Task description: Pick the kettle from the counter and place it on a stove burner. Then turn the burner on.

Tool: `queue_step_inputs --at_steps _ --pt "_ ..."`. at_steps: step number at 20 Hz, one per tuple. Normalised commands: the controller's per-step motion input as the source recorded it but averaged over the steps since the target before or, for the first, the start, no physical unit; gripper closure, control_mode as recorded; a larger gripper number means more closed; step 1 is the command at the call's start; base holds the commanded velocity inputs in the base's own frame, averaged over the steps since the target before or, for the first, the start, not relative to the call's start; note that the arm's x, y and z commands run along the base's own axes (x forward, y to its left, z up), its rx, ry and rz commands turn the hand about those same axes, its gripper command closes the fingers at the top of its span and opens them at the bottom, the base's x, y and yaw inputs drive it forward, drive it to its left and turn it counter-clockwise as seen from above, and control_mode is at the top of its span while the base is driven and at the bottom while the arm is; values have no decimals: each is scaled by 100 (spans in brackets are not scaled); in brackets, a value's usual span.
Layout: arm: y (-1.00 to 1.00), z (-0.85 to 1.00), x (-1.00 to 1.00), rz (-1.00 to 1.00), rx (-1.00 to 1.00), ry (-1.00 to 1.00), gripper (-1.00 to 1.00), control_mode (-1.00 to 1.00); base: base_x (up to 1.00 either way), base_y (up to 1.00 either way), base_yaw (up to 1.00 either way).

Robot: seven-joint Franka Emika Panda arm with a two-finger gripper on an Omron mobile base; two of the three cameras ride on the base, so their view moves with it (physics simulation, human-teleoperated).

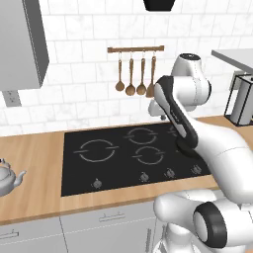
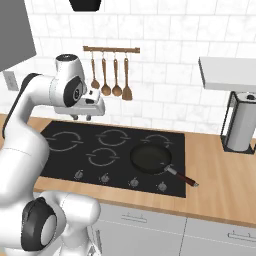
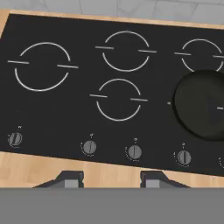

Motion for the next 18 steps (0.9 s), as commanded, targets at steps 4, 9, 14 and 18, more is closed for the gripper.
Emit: queue_step_inputs --at_steps 4,9,14,18 --pt "0 -1 4 0 0 0 -100 -100 0 0 0" --pt "55 -7 -9 2 -5 -28 -100 -100 0 0 0" --pt "100 -1 -39 13 -14 -26 -100 -100 0 0 0" --pt "100 -10 -9 3 -13 -12 -100 -100 0 0 0"
